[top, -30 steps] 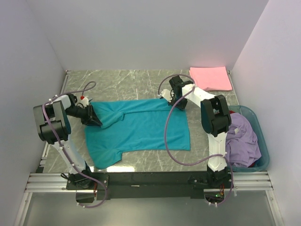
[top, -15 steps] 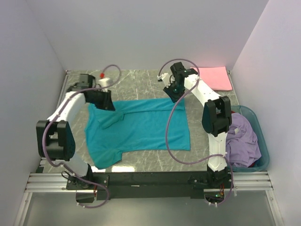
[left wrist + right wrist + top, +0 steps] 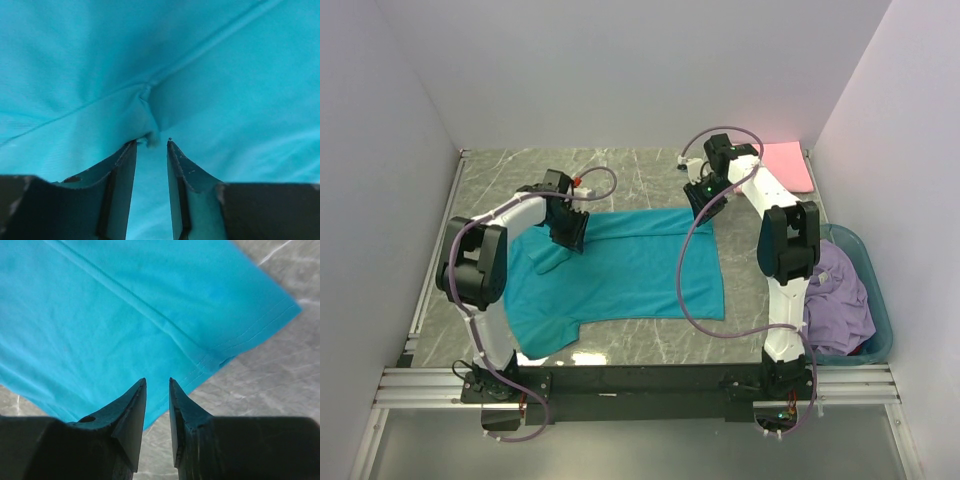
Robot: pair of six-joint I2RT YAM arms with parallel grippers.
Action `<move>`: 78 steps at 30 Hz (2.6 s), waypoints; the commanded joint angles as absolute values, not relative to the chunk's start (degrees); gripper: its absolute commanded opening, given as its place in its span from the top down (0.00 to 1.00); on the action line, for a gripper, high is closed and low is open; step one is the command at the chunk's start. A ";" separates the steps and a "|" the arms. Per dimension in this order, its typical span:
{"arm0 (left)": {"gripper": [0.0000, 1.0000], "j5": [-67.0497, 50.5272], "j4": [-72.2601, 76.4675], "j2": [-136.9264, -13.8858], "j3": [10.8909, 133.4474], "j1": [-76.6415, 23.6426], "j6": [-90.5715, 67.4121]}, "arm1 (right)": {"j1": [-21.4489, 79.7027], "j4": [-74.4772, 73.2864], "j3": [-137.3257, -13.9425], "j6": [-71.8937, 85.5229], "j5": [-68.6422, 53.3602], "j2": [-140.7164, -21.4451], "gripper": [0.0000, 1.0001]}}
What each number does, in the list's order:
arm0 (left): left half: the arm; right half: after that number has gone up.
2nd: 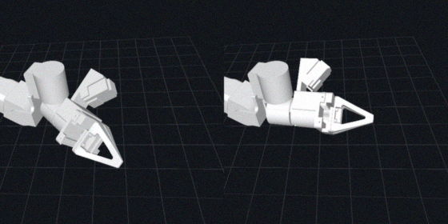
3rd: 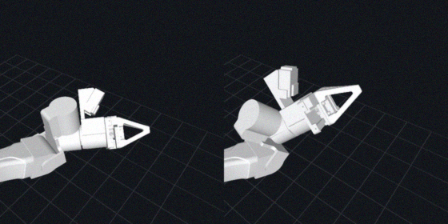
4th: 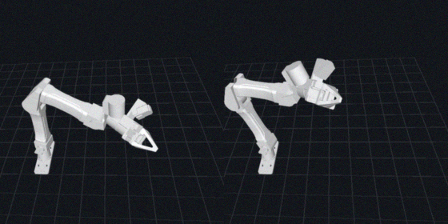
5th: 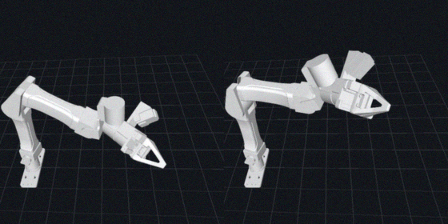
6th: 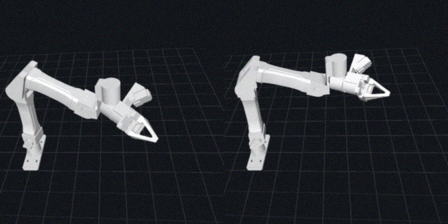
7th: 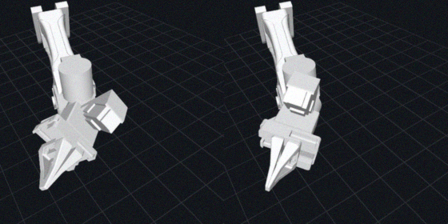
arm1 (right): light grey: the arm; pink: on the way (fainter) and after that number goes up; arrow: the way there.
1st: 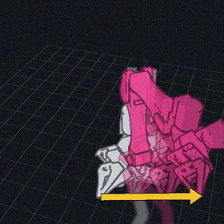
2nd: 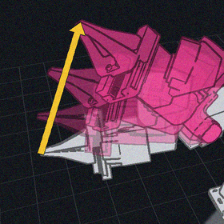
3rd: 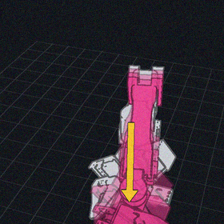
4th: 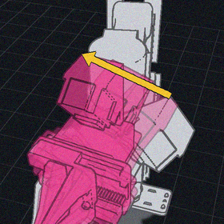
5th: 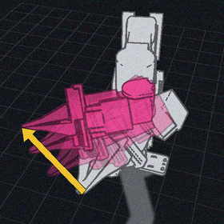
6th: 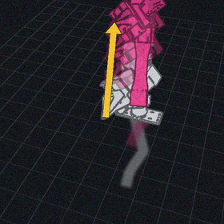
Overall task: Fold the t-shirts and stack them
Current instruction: Fold the tshirt
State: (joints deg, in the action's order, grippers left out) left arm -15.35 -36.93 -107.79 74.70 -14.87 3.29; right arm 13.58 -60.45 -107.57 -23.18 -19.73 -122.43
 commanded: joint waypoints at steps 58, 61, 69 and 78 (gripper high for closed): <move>0.68 -22.32 -43.15 -124.10 93.16 8.70 2.55 | 24.61 -52.47 -124.27 -37.52 21.00 -142.38 0.91; 0.64 -27.49 -43.33 -122.97 94.83 9.05 4.30 | 24.35 -52.91 -125.25 -37.44 18.91 -141.07 0.86; 0.45 -36.91 -45.01 -110.66 90.46 2.39 13.71 | 21.19 -50.97 -110.92 -39.72 6.08 -124.02 0.37; 0.39 -31.03 -40.26 -110.65 85.78 -6.58 10.90 | 19.69 -55.64 -111.27 -43.94 2.99 -126.56 0.46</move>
State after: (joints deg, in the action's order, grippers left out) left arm -33.26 -42.17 -110.89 87.48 -5.26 11.07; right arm 19.42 -54.08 -111.42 -41.74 4.67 -126.50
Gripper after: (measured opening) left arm 0.613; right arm 0.549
